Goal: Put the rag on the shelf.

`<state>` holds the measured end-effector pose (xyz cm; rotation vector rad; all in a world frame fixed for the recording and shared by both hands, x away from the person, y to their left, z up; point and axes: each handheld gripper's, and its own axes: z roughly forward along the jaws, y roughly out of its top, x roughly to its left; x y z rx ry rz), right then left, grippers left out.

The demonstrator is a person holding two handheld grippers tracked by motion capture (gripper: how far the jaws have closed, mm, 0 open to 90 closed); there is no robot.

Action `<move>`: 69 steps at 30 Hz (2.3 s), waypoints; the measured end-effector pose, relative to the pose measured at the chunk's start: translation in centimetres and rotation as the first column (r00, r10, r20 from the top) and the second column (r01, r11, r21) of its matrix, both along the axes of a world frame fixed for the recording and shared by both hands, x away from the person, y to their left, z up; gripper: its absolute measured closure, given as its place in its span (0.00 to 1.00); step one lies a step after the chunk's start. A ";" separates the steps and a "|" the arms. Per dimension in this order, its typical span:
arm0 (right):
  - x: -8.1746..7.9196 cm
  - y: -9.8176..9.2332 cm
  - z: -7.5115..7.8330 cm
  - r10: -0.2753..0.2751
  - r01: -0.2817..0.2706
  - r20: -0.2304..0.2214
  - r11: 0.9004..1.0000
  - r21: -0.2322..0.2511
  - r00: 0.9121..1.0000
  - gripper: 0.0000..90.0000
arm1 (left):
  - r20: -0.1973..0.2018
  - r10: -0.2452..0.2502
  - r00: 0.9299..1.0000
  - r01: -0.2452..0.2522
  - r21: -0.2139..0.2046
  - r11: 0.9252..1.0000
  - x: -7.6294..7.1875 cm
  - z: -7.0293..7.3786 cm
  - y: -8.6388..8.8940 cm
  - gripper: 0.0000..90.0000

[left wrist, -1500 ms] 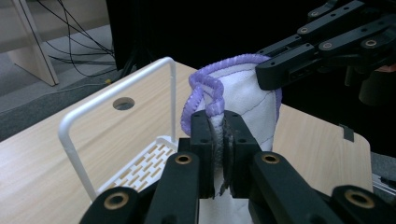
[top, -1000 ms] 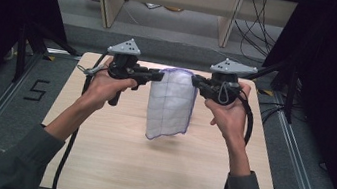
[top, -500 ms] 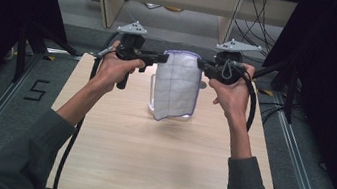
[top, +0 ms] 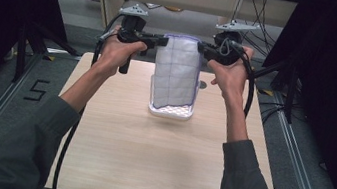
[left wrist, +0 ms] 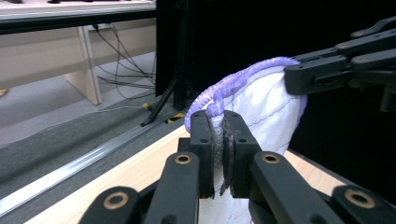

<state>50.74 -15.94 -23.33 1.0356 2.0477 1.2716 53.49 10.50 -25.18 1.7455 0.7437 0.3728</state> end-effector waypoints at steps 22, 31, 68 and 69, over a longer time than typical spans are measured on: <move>6.5 0.1 -2.7 -0.119 0.120 -0.065 0.993 0.011 0.991 0.94 | -0.033 0.073 0.997 -0.074 -0.027 0.997 6.9 -3.4 -1.8 0.93; 8.2 0.4 -4.4 -0.129 0.131 -0.090 0.991 0.026 0.988 0.93 | -0.058 0.095 0.994 -0.095 -0.005 0.995 8.2 -4.9 -1.6 0.92; 10.3 0.1 -11.1 -0.201 0.190 -0.262 0.979 -0.068 0.944 0.66 | -0.239 0.116 0.964 -0.096 0.094 0.991 8.5 -10.5 -1.7 0.64; 10.3 0.0 -11.1 -0.201 0.191 -0.269 0.980 -0.061 0.942 0.65 | -0.234 0.125 0.964 -0.104 0.099 0.990 8.5 -10.5 -1.5 0.63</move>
